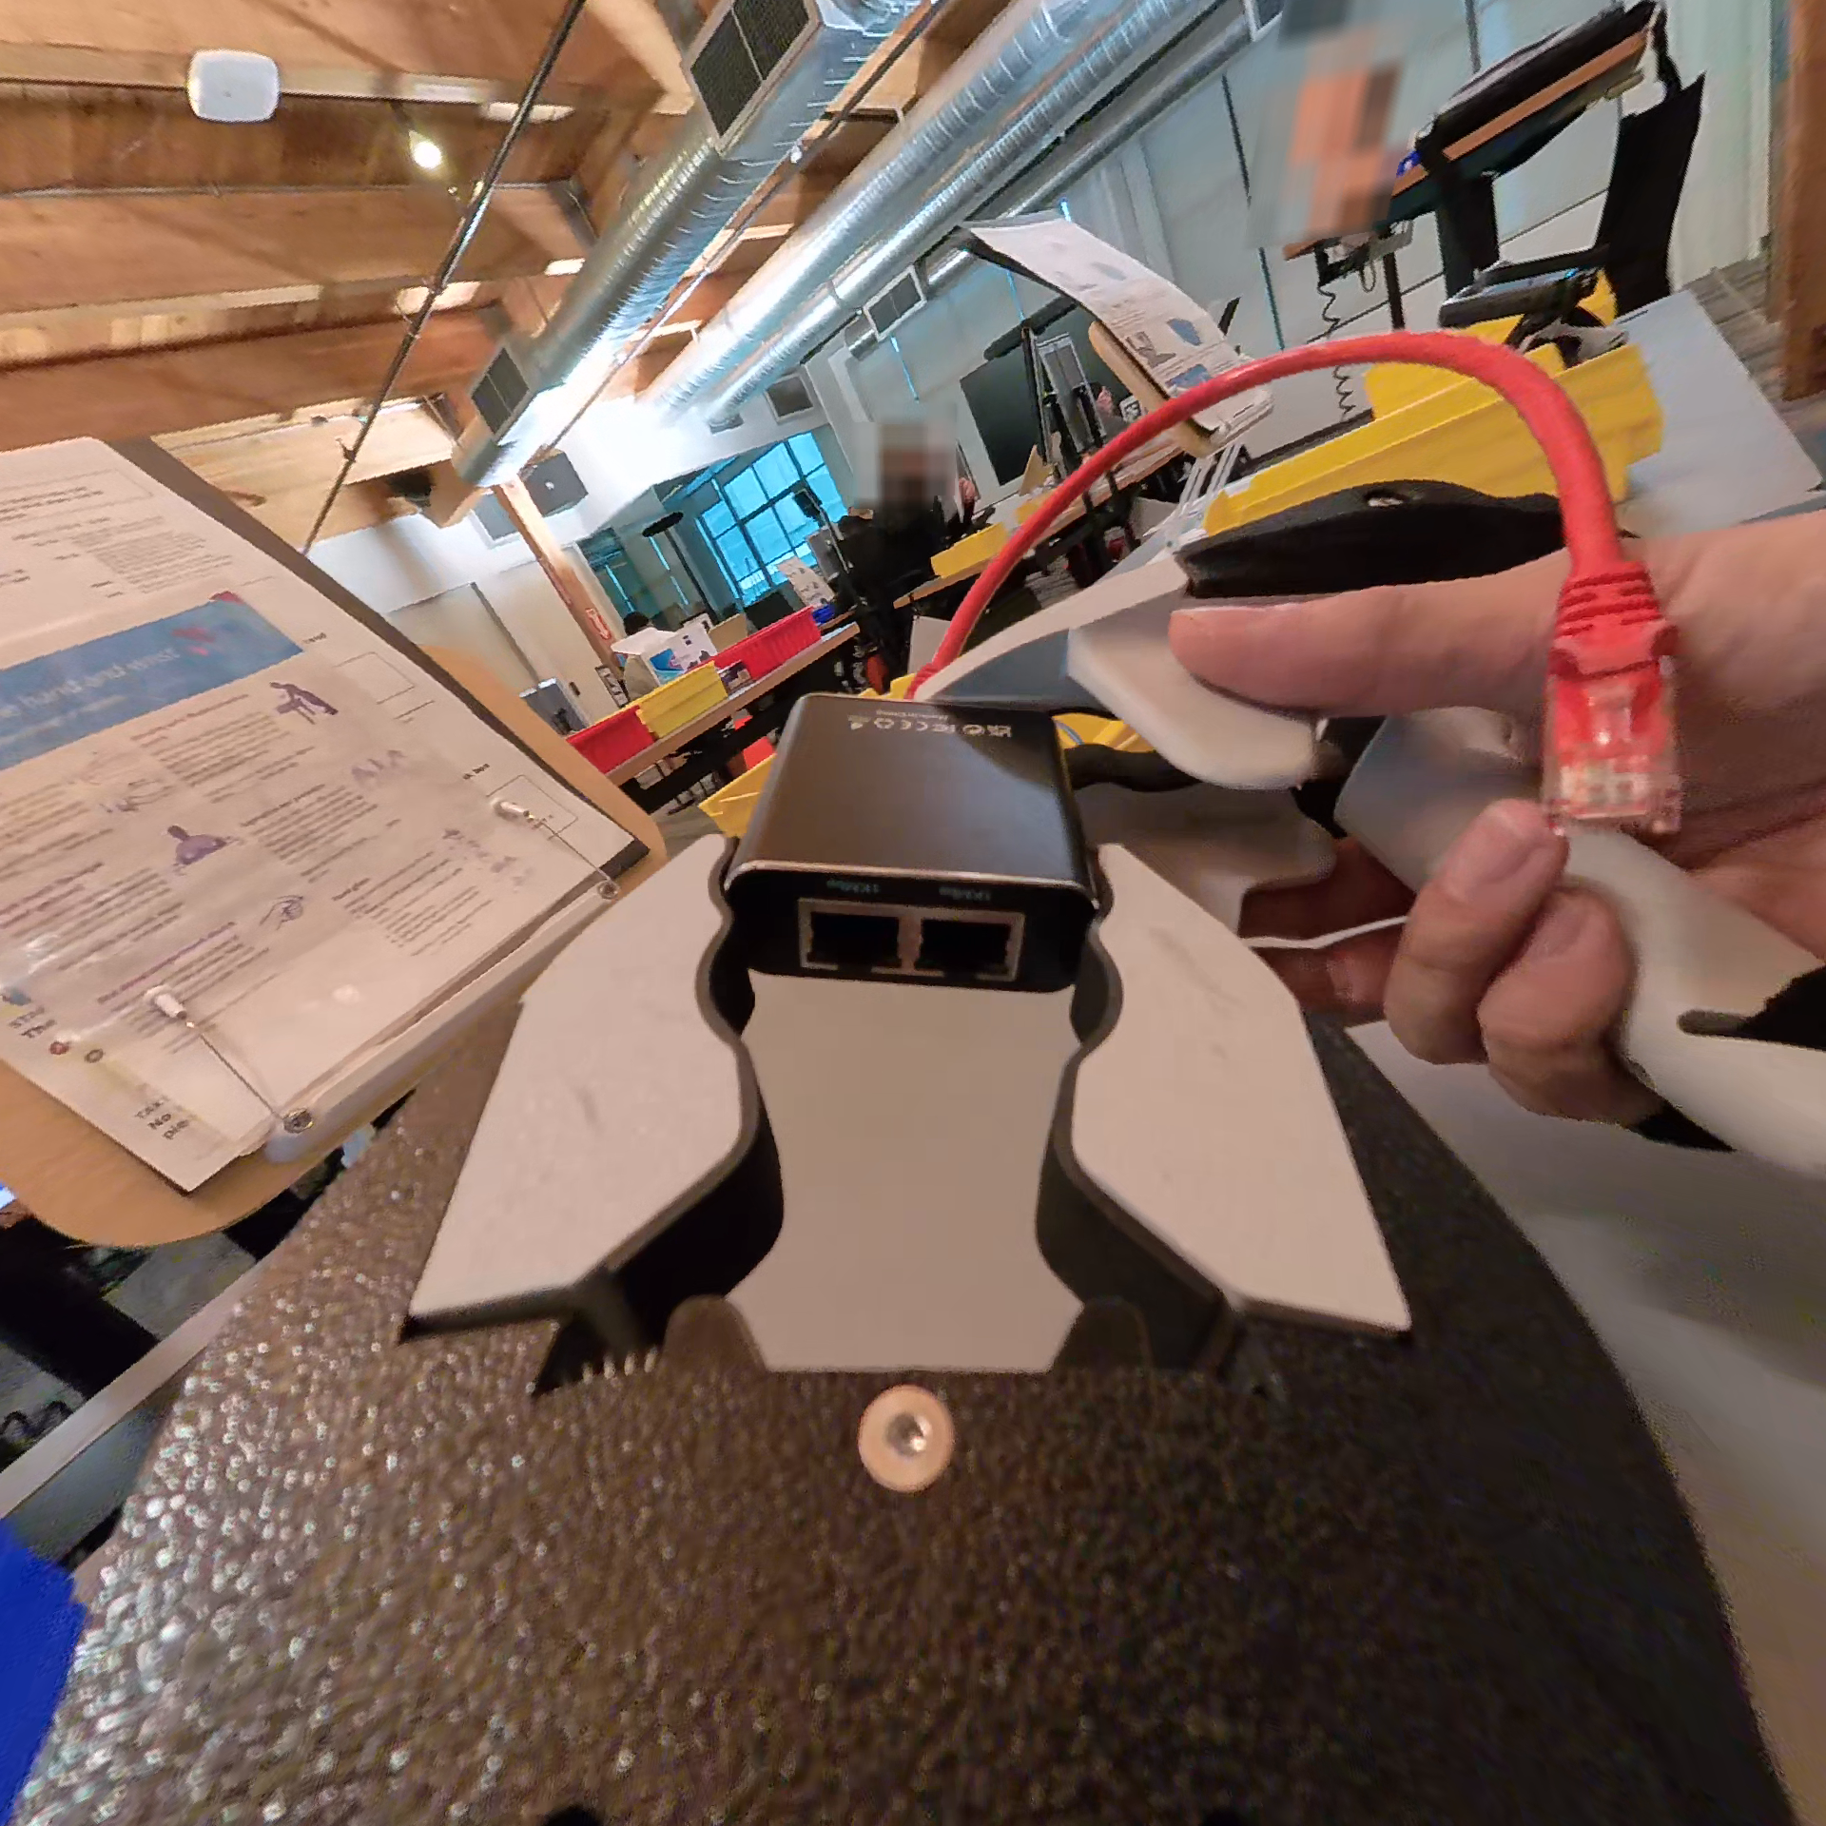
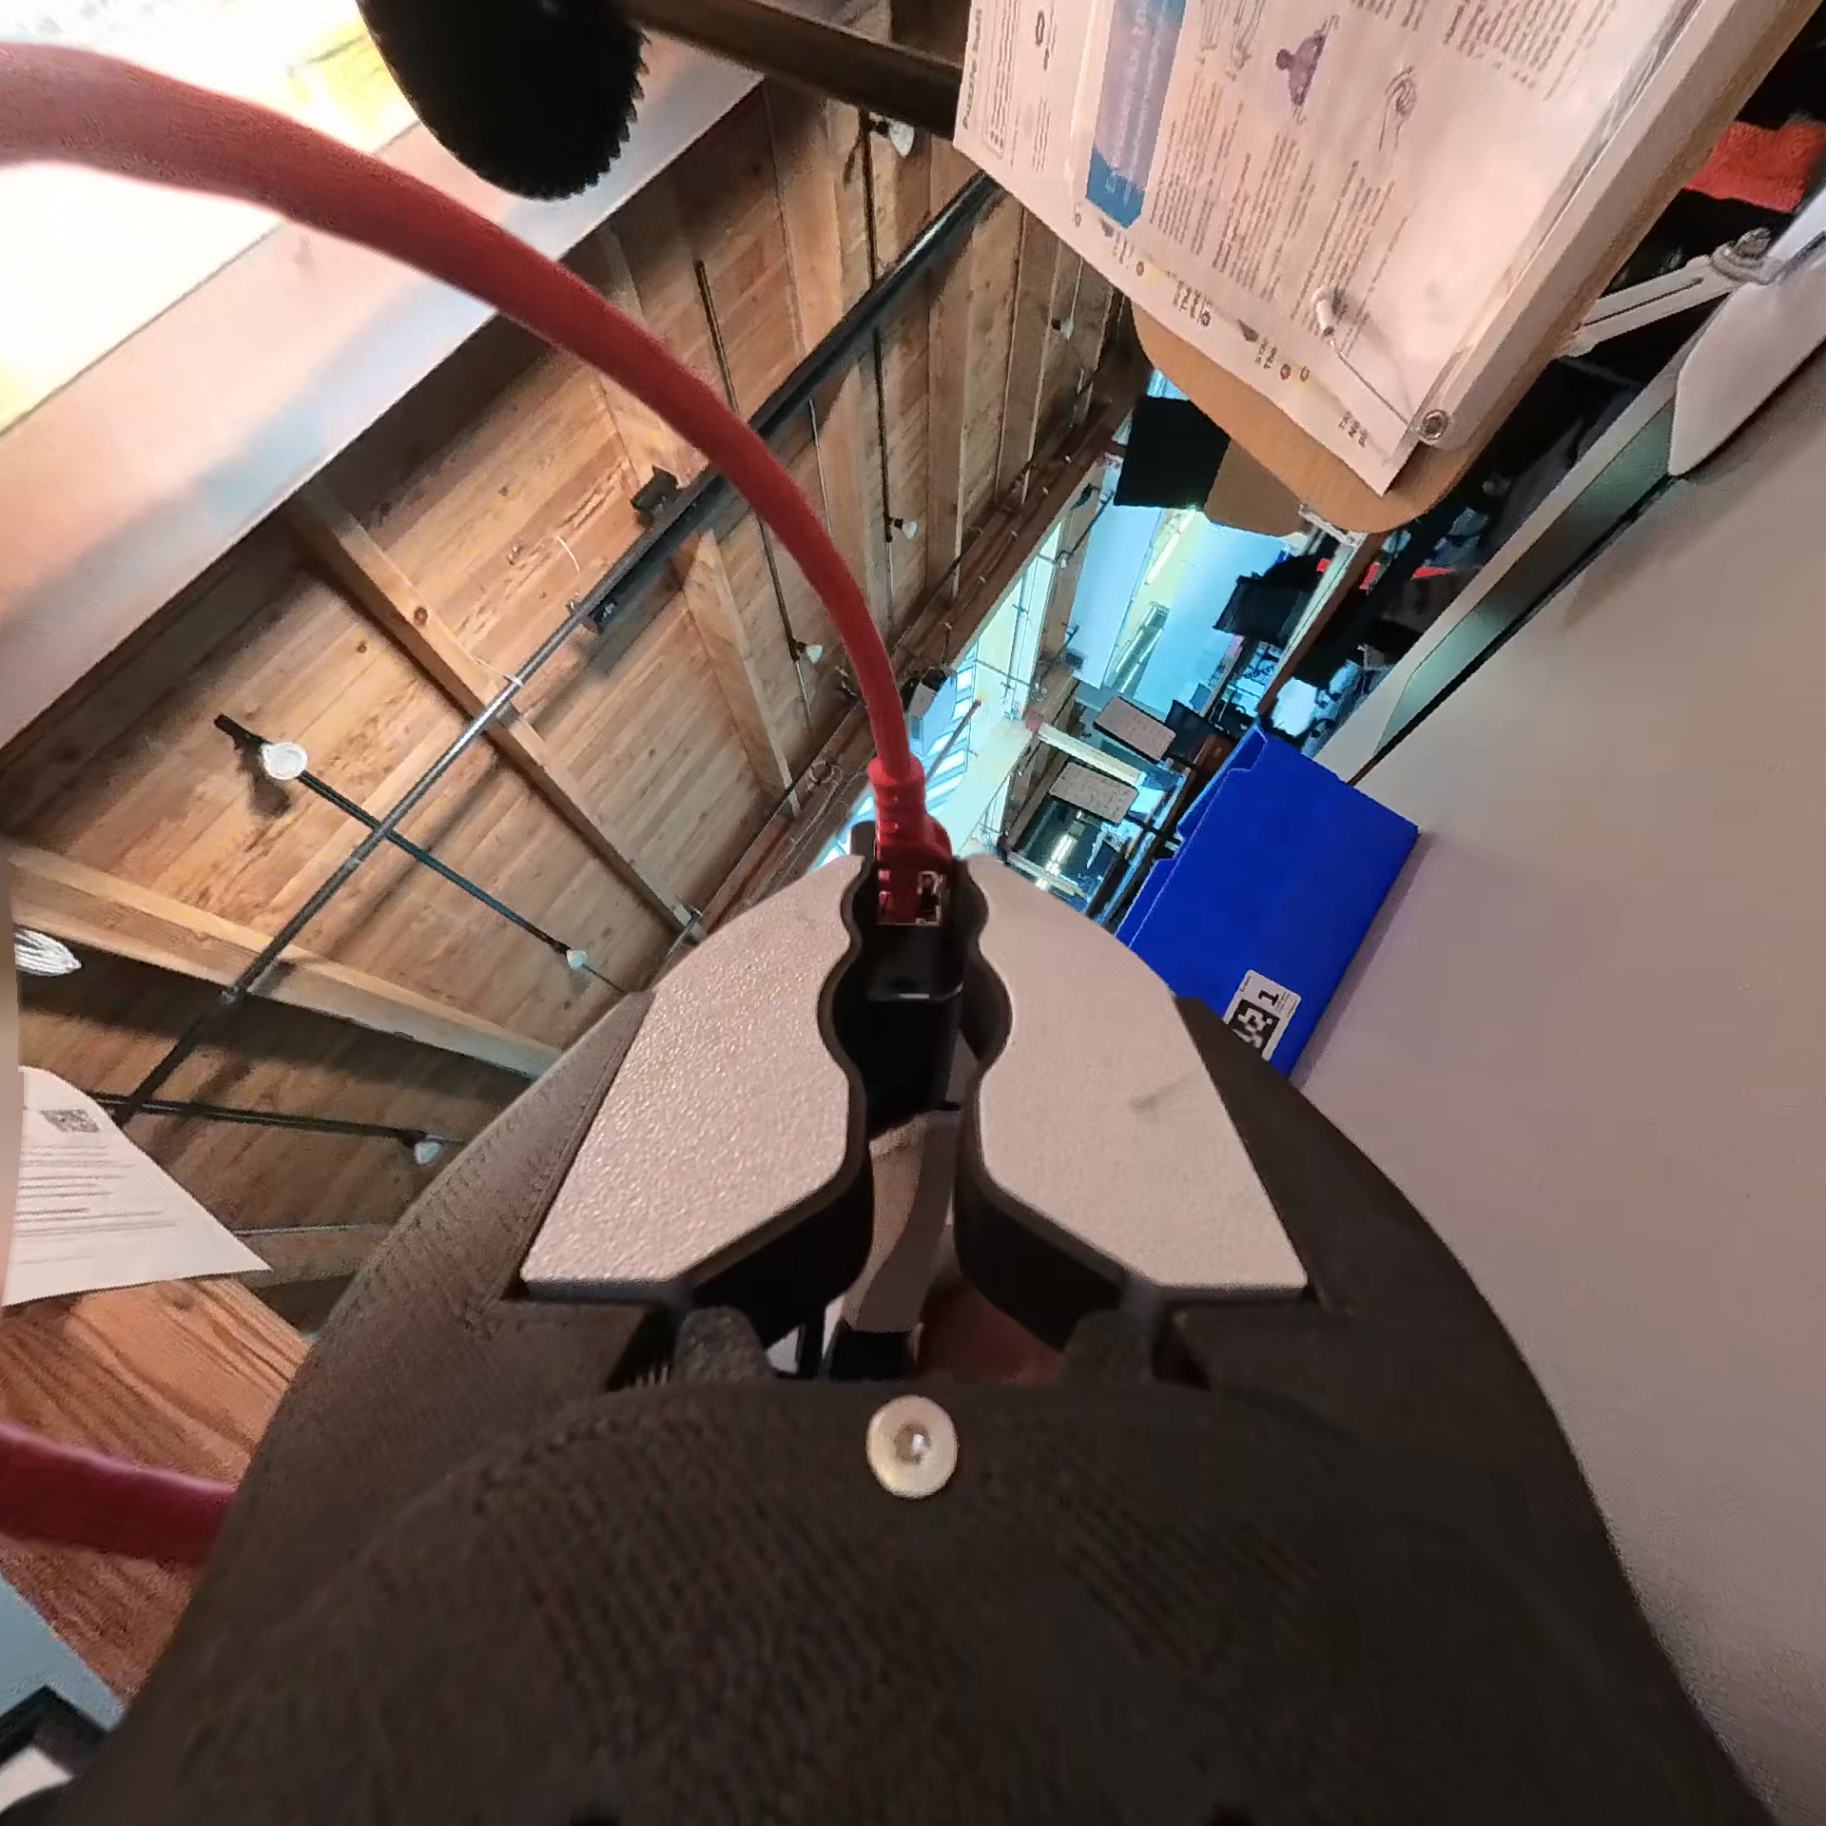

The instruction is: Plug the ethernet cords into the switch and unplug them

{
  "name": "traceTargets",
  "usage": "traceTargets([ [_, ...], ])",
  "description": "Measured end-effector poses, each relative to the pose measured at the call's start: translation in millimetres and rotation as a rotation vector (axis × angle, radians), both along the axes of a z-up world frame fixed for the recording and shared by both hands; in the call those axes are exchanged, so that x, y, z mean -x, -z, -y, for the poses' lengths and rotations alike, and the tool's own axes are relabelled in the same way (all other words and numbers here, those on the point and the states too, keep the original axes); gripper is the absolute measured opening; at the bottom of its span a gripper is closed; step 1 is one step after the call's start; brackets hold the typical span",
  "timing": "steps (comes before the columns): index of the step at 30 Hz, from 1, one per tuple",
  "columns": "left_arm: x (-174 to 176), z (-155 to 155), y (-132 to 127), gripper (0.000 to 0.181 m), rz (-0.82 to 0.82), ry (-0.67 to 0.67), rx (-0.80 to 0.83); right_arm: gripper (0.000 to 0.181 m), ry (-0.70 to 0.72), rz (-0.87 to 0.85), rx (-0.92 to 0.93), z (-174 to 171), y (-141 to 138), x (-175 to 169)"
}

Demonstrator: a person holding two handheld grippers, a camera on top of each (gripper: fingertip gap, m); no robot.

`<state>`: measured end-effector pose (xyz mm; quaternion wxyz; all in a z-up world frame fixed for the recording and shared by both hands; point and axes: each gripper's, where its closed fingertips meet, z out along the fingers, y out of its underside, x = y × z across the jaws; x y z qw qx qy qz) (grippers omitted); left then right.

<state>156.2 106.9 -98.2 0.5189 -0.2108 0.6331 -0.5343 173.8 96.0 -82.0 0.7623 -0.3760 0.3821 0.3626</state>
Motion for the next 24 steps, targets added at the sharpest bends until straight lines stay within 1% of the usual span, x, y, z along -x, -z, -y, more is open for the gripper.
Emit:
traceTargets([
  [6,-4.7,-0.3,1.8,0.063,0.018,-0.074,-0.025,0.012,0.010,-0.026,-0.030,0.2,-0.1,-4.3],
  [8,-5.9,-3.0,3.0,0.063,0.022,-0.085,-0.027,0.012,-0.033,0.005,-0.046,-1.4,-2.5,-2.7],
  [10,-9.8,-9.2,7.3,0.063,0.018,-0.138,-0.052,0.012,-0.088,0.032,-0.023,-6.9,-0.2,-4.9],
  [12,-10.4,-13.5,5.8,0.063,0.047,-0.184,-0.071,0.011,-0.149,0.051,-0.037,-11.8,-1.6,-5.2],
  [16,-8.8,-19.8,0.4,0.062,0.090,-0.214,-0.085,0.012,-0.140,0.142,-0.046,-17.0,-8.8,-1.7],
  [22,-8.7,-30.9,-3.8,0.062,0.114,-0.240,-0.082,0.012,-0.185,0.161,-0.054,-28.7,-13.6,-1.3],
  [24,-9.4,-32.4,-3.4,0.062,0.107,-0.237,-0.072,0.012,-0.174,0.177,-0.053,-31.0,-13.6,-1.7],
])
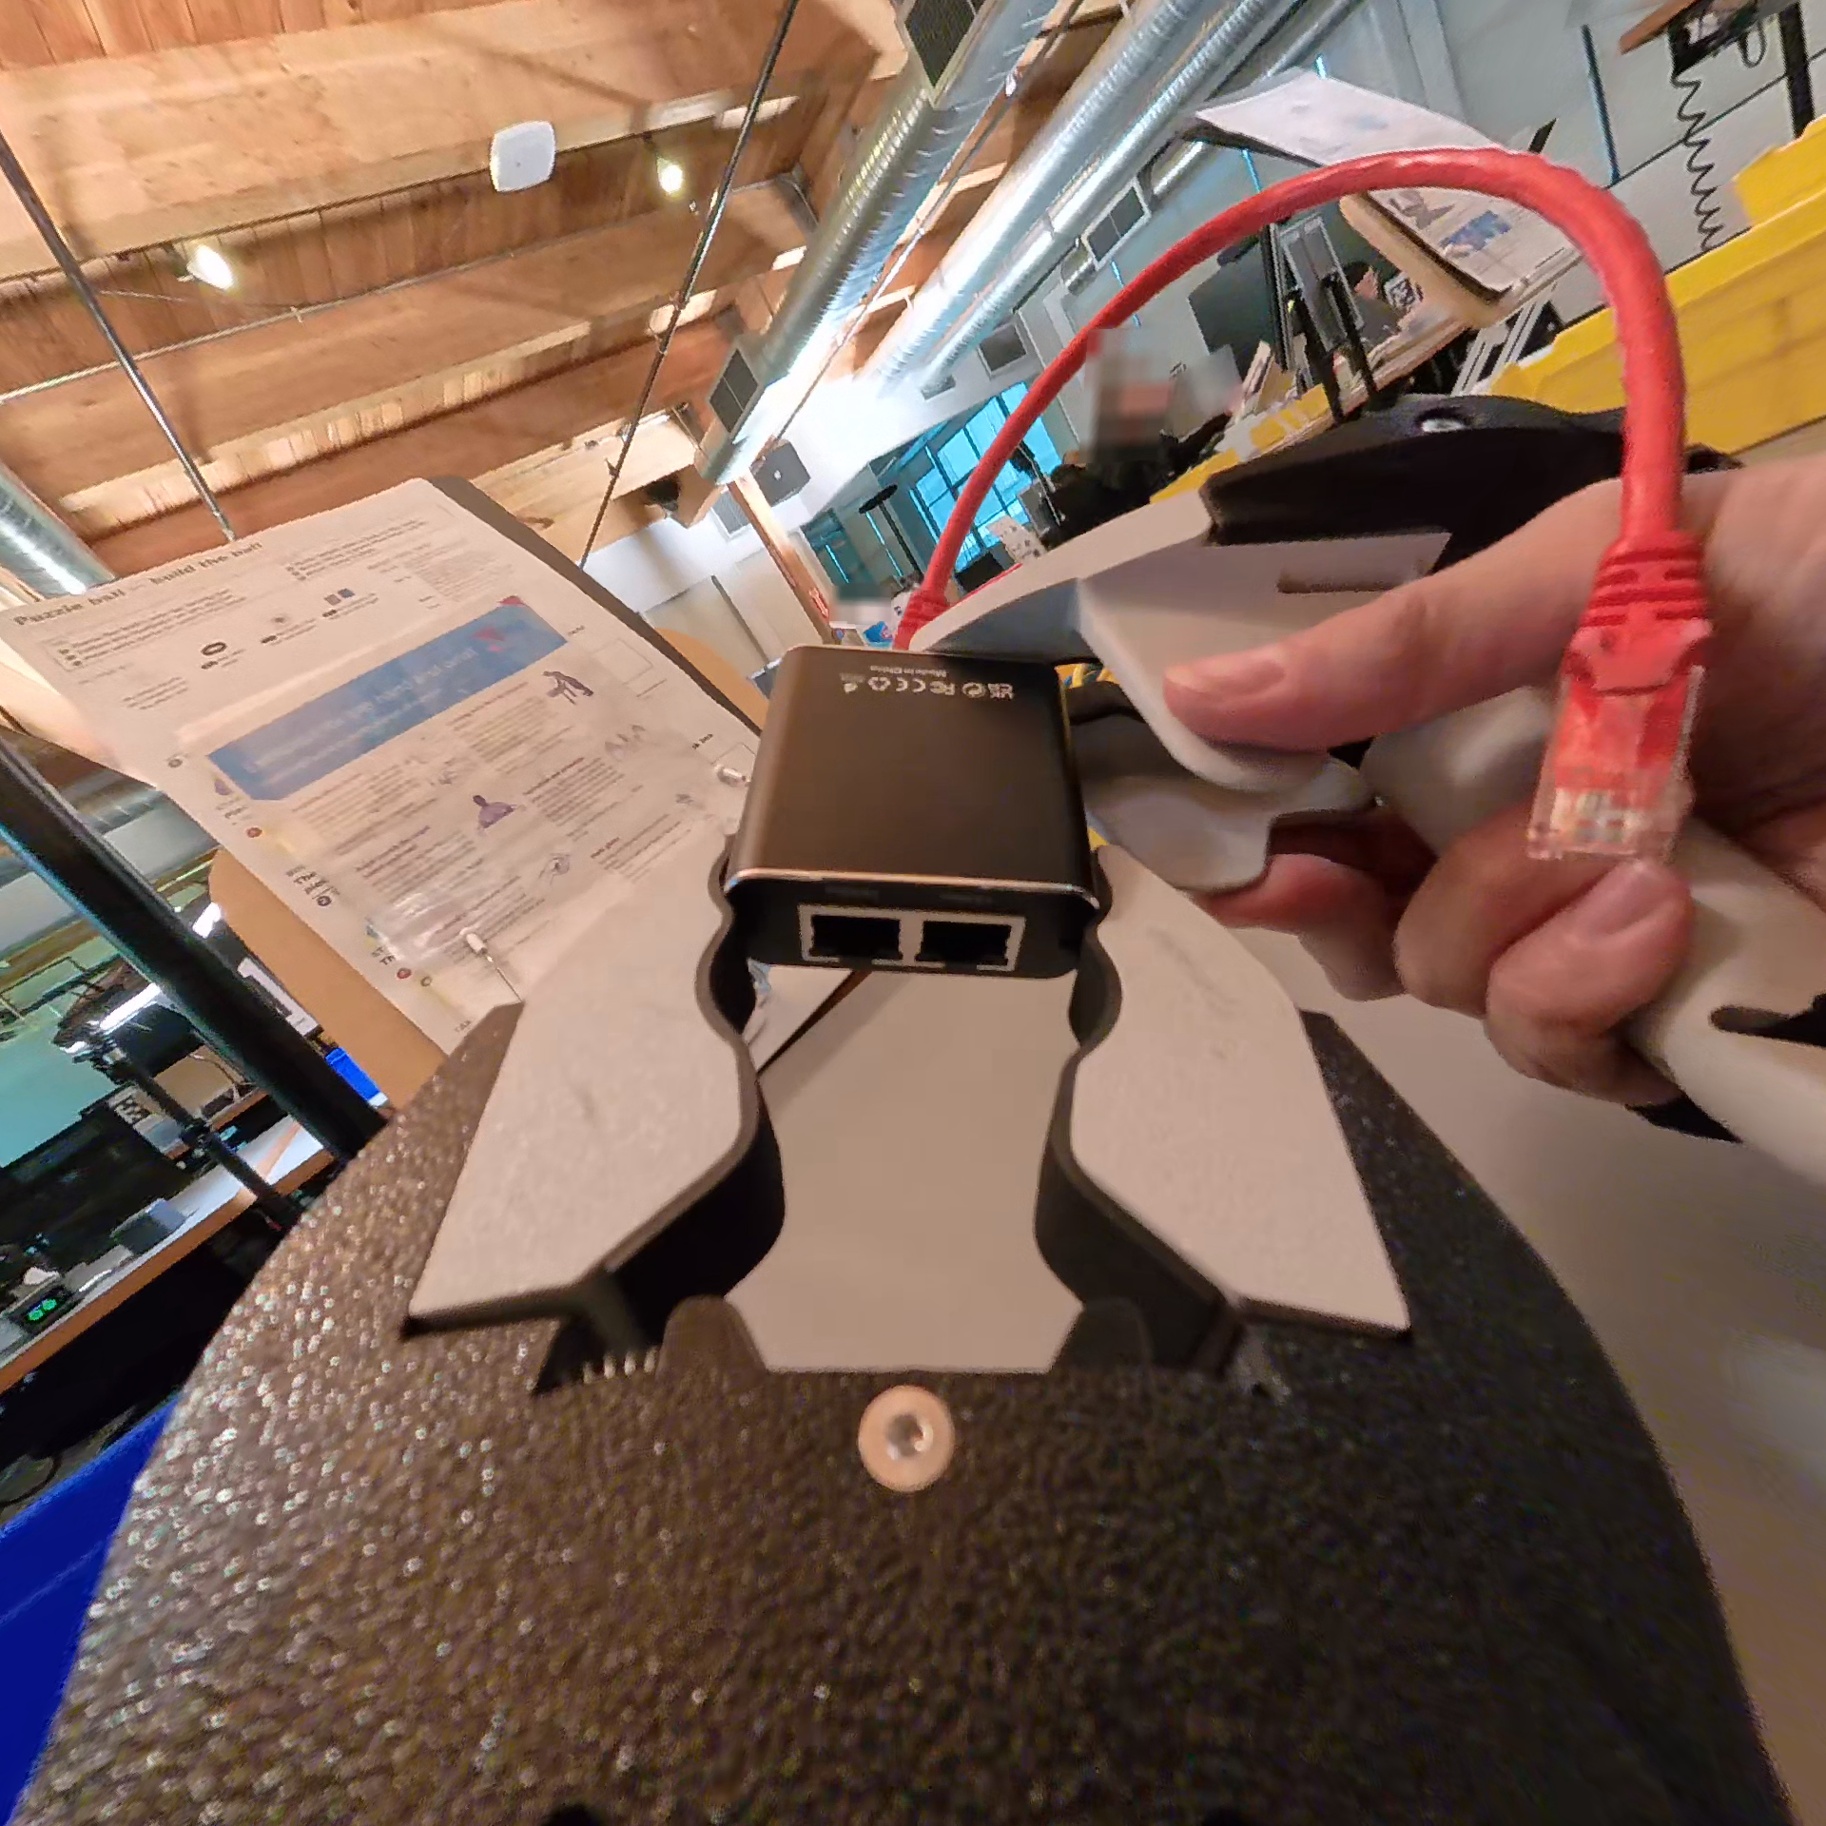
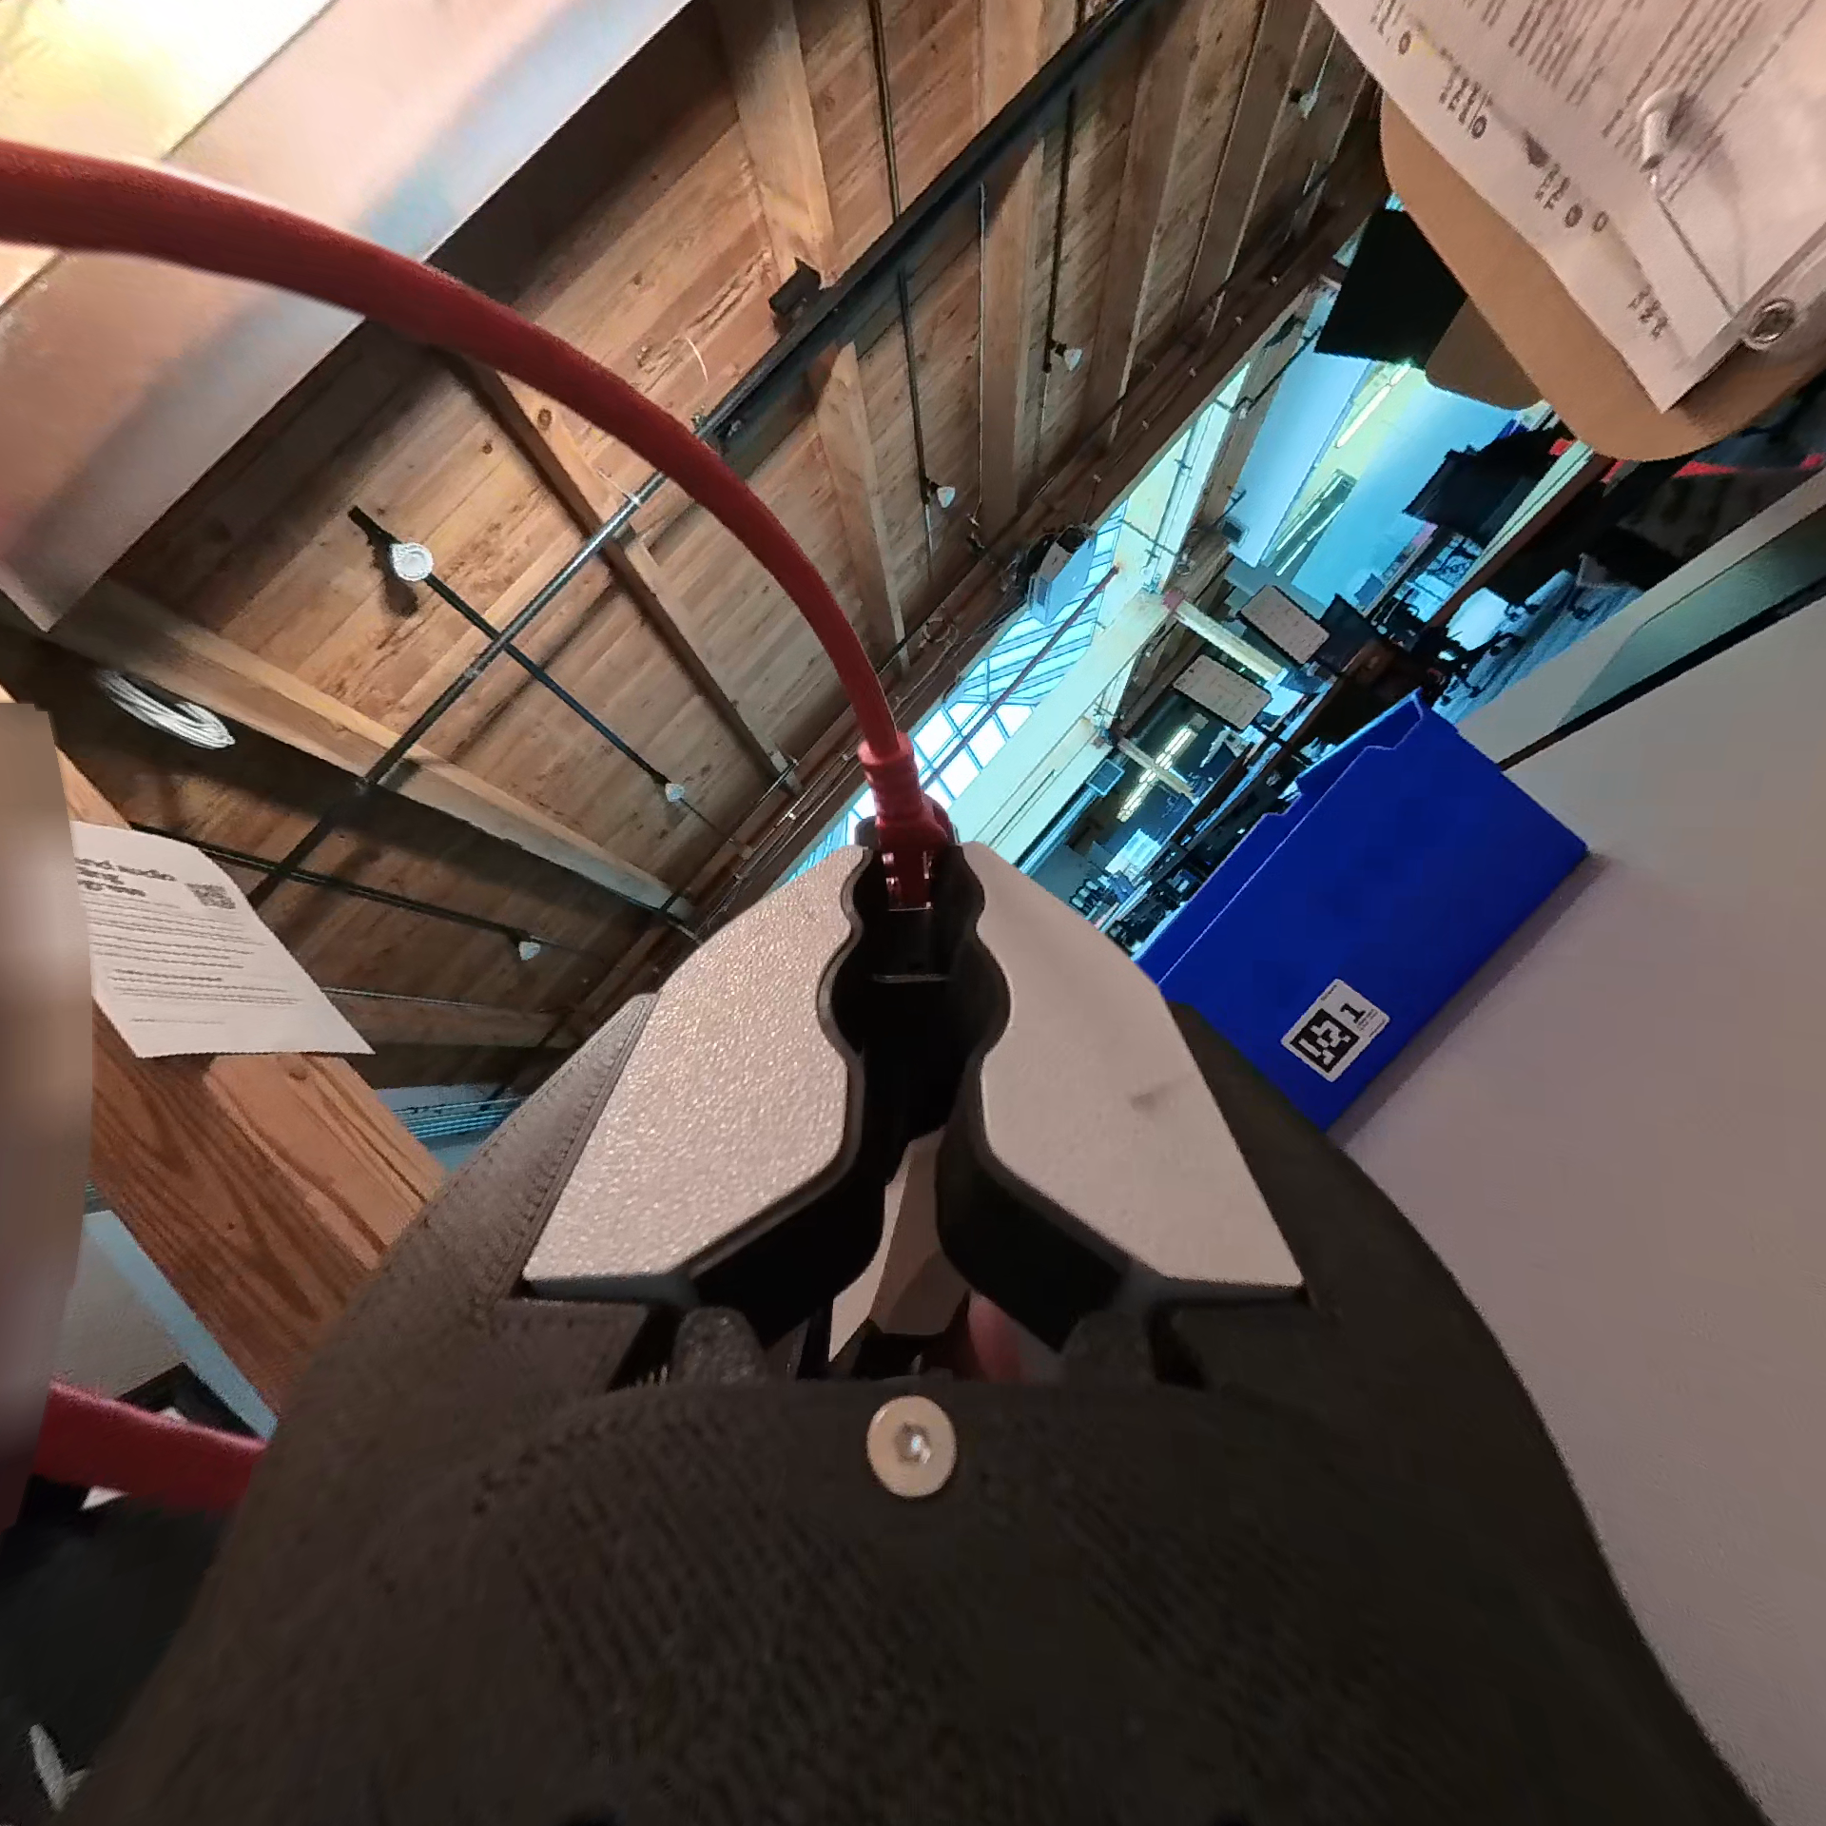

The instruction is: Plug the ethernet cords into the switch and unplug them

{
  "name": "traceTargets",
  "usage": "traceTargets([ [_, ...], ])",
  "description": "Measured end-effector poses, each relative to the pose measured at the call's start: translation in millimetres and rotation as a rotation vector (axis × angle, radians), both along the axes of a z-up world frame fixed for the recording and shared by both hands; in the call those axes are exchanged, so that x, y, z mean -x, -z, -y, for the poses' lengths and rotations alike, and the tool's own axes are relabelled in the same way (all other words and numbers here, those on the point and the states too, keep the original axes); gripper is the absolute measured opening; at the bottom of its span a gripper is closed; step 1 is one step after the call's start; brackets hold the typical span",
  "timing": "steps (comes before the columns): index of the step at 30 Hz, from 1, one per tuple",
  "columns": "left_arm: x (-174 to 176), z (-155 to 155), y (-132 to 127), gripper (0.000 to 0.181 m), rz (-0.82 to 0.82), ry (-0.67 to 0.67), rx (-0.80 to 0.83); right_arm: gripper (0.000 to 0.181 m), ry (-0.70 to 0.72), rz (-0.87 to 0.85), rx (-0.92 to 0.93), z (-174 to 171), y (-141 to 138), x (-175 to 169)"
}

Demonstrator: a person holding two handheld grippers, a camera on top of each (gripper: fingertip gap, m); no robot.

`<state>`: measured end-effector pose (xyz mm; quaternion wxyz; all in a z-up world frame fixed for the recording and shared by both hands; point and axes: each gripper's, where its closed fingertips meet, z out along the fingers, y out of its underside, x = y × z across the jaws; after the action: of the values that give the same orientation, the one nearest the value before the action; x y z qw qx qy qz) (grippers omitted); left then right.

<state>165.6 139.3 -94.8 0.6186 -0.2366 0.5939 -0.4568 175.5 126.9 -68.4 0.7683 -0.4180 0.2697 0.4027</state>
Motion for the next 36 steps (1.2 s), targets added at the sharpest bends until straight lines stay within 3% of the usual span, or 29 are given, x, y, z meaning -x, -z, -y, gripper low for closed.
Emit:
traceTargets([
  [12,-7.7,-4.9,7.7,0.062,-0.041,-0.051,0.008,0.012,0.018,0.014,0.004,-4.2,3.3,-5.9],
  [16,-9.6,-3.9,12.7,0.063,-0.079,0.003,0.085,0.012,0.024,0.002,0.021,-4.7,6.5,-7.8],
  [20,-5.4,-2.8,9.2,0.062,-0.024,-0.063,-0.043,0.012,0.095,-0.059,-0.076,13.9,-2.8,-29.3],
  [23,-7.9,-4.5,10.8,0.062,-0.072,-0.001,0.116,0.012,0.194,0.096,0.063,28.7,-0.6,-49.0],
  [25,-9.3,-14.5,12.0,0.062,-0.076,-0.025,0.111,0.012,0.236,0.226,0.231,37.8,11.5,-57.9],
  [28,-10.3,-23.8,13.8,0.062,-0.093,-0.023,0.161,0.011,0.299,0.216,0.325,73.6,11.4,-90.8],
  [30,-12.1,-25.7,17.1,0.062,-0.114,-0.006,0.205,0.011,0.407,0.277,0.483,98.8,10.9,-124.8],
  [36,-13.1,-24.3,18.9,0.062,-0.130,0.016,0.214,0.011,0.610,0.610,1.358,190.9,26.5,-236.4],
])
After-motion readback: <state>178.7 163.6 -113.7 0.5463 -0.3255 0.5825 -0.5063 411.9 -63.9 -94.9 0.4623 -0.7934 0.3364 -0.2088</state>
